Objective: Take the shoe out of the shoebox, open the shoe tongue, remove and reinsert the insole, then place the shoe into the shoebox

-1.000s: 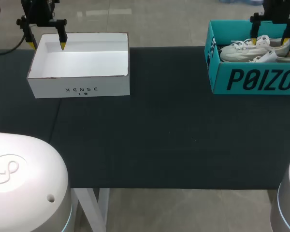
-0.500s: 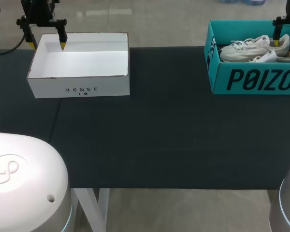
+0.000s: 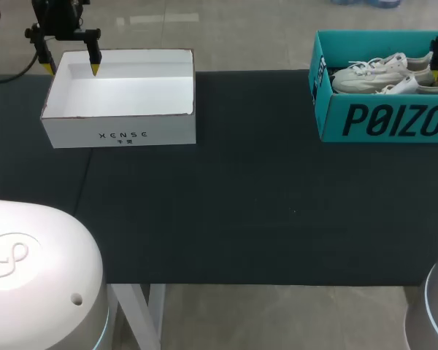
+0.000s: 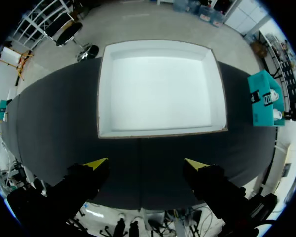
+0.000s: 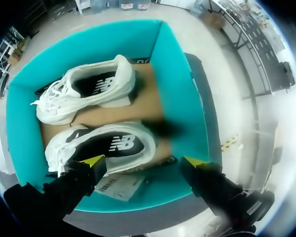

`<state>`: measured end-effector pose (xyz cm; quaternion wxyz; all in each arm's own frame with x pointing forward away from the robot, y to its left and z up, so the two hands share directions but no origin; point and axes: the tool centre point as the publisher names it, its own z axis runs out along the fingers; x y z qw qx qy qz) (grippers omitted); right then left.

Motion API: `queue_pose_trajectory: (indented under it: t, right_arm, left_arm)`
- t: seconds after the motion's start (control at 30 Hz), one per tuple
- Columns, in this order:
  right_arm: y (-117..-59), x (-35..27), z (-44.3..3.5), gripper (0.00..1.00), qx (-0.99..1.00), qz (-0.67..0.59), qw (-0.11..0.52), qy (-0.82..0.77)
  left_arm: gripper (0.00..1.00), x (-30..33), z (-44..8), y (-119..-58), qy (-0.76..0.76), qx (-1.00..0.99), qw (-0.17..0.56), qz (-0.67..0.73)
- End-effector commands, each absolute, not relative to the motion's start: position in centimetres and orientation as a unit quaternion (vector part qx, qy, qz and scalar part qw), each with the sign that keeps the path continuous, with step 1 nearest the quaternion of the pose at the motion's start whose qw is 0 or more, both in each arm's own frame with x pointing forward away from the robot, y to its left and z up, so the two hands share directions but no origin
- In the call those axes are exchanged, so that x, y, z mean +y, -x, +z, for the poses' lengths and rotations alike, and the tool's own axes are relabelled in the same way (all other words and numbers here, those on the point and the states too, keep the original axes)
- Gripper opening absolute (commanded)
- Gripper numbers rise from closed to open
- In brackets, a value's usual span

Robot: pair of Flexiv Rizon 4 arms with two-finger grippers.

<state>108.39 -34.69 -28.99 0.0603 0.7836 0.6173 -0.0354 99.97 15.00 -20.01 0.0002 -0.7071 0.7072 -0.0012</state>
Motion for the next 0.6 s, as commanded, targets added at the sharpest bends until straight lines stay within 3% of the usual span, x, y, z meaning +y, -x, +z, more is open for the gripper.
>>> queue_pose_trajectory:
  t: [0.03,0.6]
  right_arm:
    - [-108.9,-34.9,-31.0,1.00,0.621,-0.034,0.065,-0.781]
    - [-109.8,-36.6,-36.2,1.00,0.634,-0.035,0.060,-0.770]
  left_arm:
    - [1.00,15.0,-20.0,-100.0,0.707,0.707,0.000,0.000]
    - [1.00,15.0,-20.0,-100.0,0.707,0.707,0.000,0.000]
